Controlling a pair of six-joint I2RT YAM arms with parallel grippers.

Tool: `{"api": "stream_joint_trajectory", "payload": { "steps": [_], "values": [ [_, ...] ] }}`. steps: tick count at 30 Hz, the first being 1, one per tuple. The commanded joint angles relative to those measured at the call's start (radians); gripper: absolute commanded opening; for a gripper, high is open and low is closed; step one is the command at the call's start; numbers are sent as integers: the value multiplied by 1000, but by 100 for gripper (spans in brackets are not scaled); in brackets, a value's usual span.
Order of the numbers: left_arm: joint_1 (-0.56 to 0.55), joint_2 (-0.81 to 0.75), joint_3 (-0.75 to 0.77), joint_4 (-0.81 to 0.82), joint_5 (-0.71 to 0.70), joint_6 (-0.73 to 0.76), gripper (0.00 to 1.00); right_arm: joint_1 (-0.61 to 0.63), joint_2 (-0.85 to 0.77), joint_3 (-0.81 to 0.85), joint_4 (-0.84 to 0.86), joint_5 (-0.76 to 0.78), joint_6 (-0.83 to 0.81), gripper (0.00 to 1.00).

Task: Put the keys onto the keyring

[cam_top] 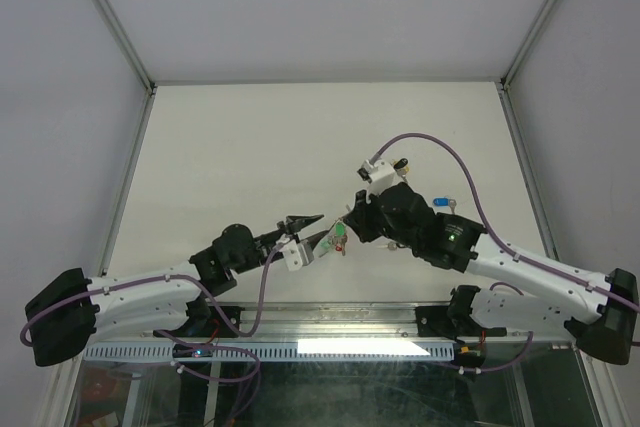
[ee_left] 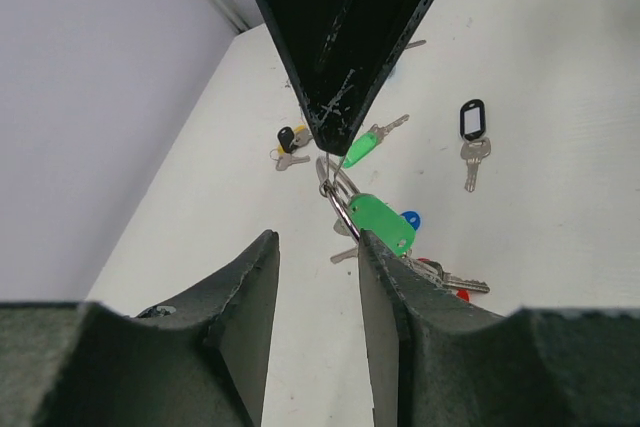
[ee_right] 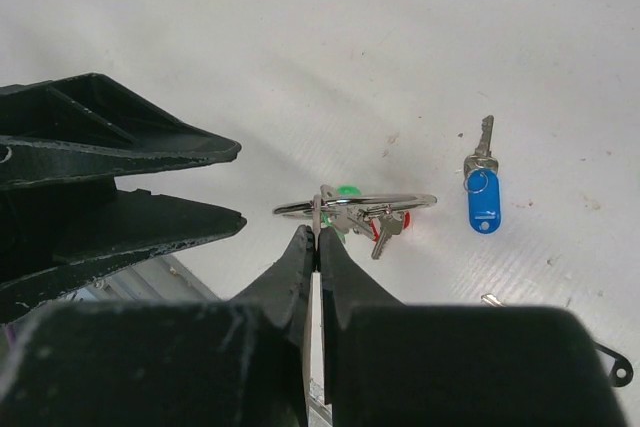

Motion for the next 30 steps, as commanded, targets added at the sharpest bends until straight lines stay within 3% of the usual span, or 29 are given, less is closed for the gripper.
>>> {"api": "stream_joint_trajectory", "payload": {
  "steps": [1,10,15,30],
  "values": [
    [5,-29,10,54,-16,-47,36,2,-53,54,60,38,-18,0],
    [5,-112,-20,64,-10,-231,38,2,-105,36,93,29,7,0],
    [5,-79,-24,106,14,-315,40,2,-125,27,127,27,36,0],
    [5,52,30,150,-37,-359,33,2,-166,12,184,-19,63,0]
  ]
}}
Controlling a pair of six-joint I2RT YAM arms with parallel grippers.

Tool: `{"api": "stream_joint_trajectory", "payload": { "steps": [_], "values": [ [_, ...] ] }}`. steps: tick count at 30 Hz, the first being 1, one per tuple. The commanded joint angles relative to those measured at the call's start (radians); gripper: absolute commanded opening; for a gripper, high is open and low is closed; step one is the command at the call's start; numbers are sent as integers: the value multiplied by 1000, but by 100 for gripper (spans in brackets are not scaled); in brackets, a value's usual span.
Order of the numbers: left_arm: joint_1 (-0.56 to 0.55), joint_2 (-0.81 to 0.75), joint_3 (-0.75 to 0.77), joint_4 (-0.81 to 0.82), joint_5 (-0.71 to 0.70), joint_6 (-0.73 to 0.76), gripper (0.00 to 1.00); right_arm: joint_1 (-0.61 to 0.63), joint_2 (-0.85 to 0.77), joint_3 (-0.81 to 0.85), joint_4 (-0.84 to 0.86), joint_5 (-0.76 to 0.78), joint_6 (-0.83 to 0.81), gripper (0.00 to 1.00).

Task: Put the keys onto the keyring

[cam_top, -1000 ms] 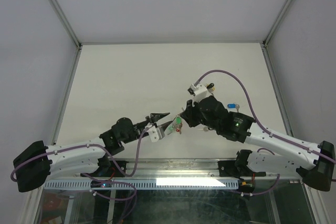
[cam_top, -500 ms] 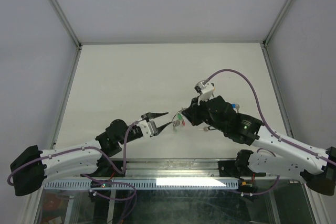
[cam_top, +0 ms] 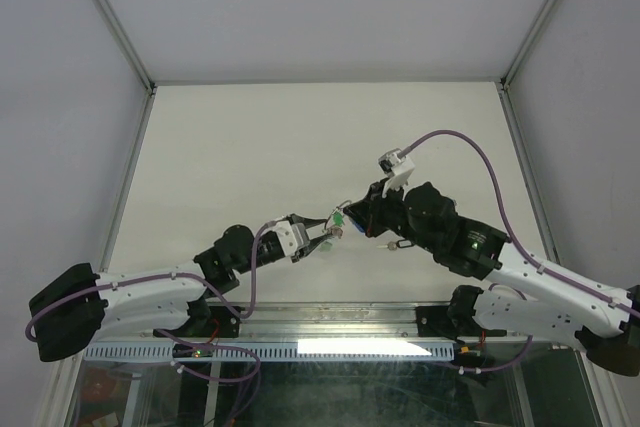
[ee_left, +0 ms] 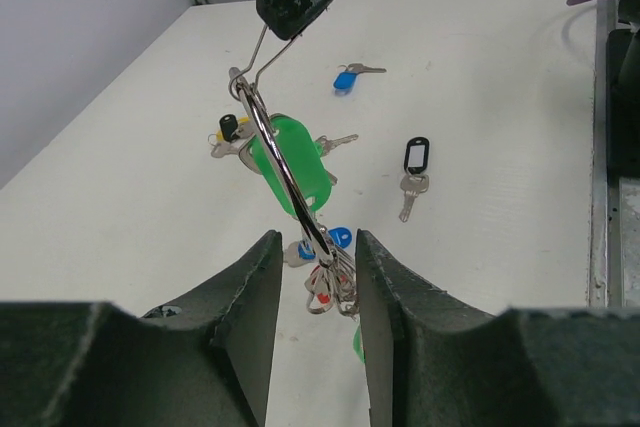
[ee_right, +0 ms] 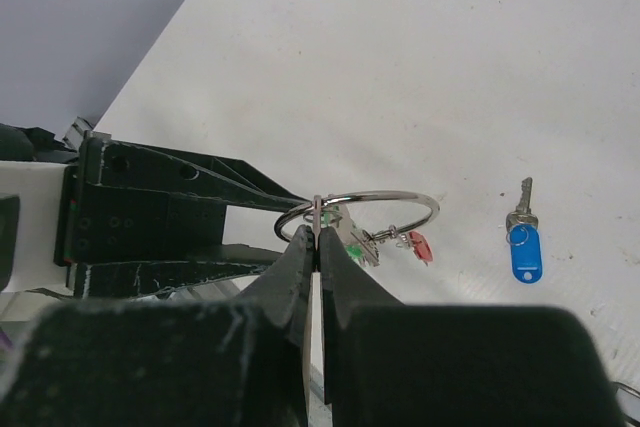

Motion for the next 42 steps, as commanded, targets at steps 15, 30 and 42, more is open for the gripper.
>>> {"api": "stream_joint_trajectory", "payload": {
  "steps": [15,30,42],
  "values": [
    [5,-9,119,-18,-37,-33,23,1,-70,-64,149,-33,49,0],
    [5,-39,313,-472,-64,61,0,1,-115,-84,138,7,45,0],
    [-13,252,927,-1345,-311,230,0,1,-238,-97,-113,366,153,54]
  ]
}}
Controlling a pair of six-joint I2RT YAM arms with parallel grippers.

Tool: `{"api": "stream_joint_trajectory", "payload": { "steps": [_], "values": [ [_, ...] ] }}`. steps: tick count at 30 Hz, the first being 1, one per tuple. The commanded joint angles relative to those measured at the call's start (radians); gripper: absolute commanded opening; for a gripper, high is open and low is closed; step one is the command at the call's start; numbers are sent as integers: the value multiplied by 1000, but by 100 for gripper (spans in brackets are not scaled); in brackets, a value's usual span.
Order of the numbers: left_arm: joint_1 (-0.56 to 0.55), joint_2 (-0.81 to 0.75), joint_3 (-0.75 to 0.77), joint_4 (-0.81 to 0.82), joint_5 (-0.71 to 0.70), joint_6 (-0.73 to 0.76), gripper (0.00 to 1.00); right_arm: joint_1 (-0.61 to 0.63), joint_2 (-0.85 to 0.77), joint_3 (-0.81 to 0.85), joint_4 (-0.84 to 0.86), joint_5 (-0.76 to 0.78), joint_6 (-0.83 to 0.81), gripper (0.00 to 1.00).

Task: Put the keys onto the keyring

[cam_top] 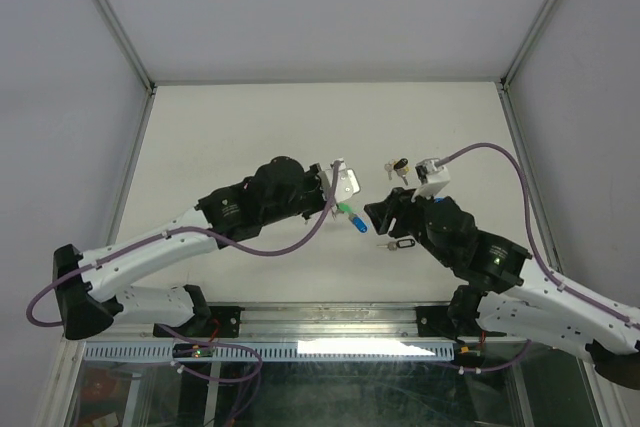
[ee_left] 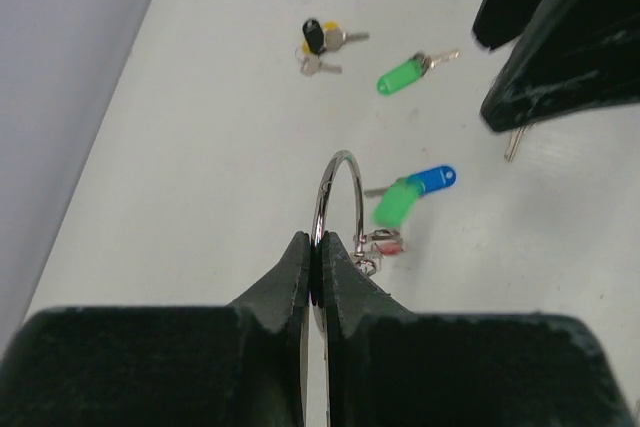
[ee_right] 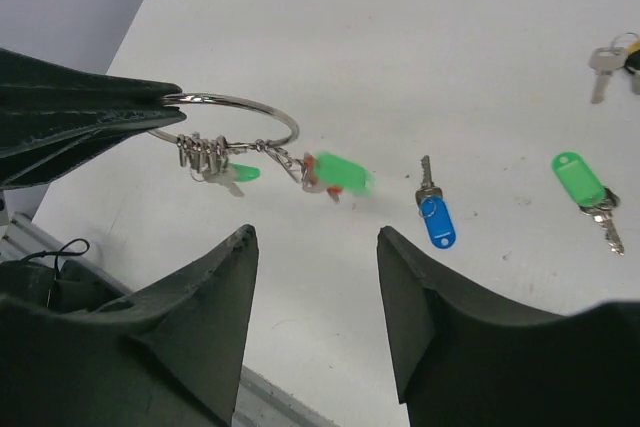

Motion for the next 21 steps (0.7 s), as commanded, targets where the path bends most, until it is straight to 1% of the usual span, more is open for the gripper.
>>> {"api": "stream_joint_trajectory", "payload": {
  "steps": [1,4,6,9,13,19,21],
  "values": [
    [-10,65,146,-351,-132,81,0,2,-93,-20,-31,140,62,55],
    [-10,37,142,-343,-111,83,0,2,-140,-57,-37,139,74,55],
    [-10,12,138,-324,-89,71,0,2,-164,-76,-23,111,60,56],
    [-10,-22,137,-294,-28,55,0,2,-200,-110,28,41,-2,57],
    [-10,-75,124,-253,13,33,0,2,-242,-132,82,-38,-80,57],
    [-10,-148,88,-186,48,-9,0,2,-259,-137,143,-138,-126,53],
    [-10,-163,80,-165,61,-23,0,2,-256,-140,159,-145,-126,52]
  ]
}}
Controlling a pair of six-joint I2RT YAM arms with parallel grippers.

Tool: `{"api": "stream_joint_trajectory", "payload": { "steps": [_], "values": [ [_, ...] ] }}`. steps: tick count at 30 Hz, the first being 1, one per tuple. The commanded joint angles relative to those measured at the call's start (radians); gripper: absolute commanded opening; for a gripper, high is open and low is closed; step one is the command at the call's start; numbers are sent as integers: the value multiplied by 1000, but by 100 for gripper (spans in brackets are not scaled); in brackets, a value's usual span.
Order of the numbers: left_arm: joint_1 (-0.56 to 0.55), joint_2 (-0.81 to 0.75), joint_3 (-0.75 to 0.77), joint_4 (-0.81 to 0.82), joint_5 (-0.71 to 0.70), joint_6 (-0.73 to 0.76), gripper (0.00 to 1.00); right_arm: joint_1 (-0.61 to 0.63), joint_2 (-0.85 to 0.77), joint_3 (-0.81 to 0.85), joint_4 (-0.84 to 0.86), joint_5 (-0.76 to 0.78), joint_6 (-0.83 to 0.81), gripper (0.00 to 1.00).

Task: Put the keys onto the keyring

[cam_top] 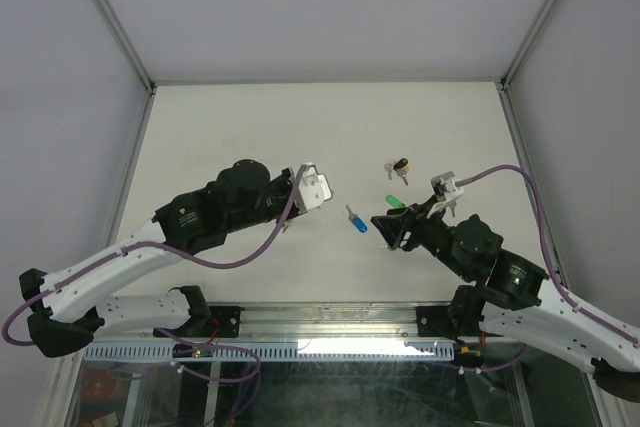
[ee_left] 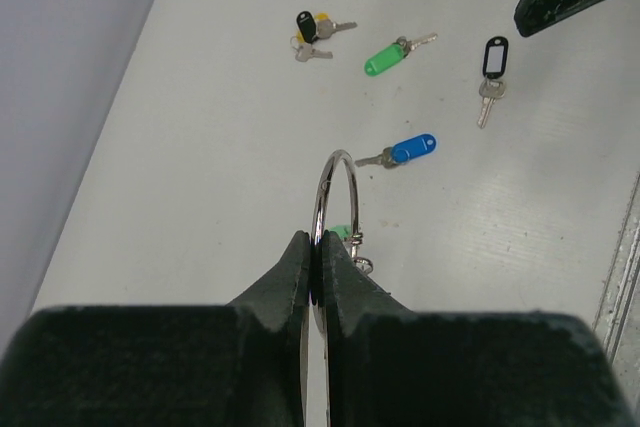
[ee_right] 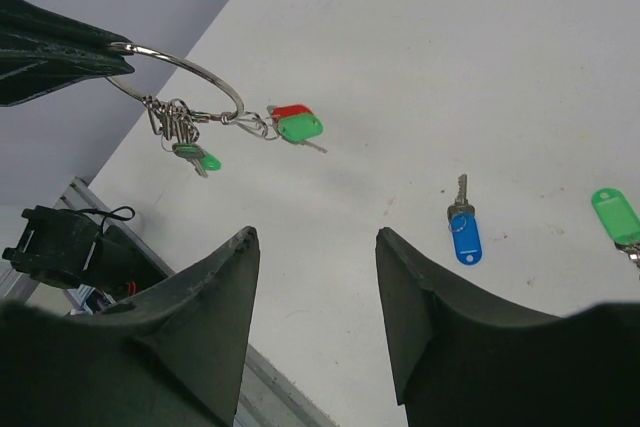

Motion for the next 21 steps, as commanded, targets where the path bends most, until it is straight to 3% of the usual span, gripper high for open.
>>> {"api": "stream_joint_trajectory", "payload": {
  "steps": [1,9,15,21],
  "values": [
    [-10,-52,-16,123,57,-55,0,2,-6,5,118,-62,-38,52],
    [-10,-101,-46,212,86,-109,0,2,58,52,164,-202,-89,51],
    [-10,-126,-68,265,97,-145,0,2,105,53,204,-220,-83,47],
    [-10,-139,-72,292,102,-175,0,2,127,37,274,-242,-89,54]
  ]
}}
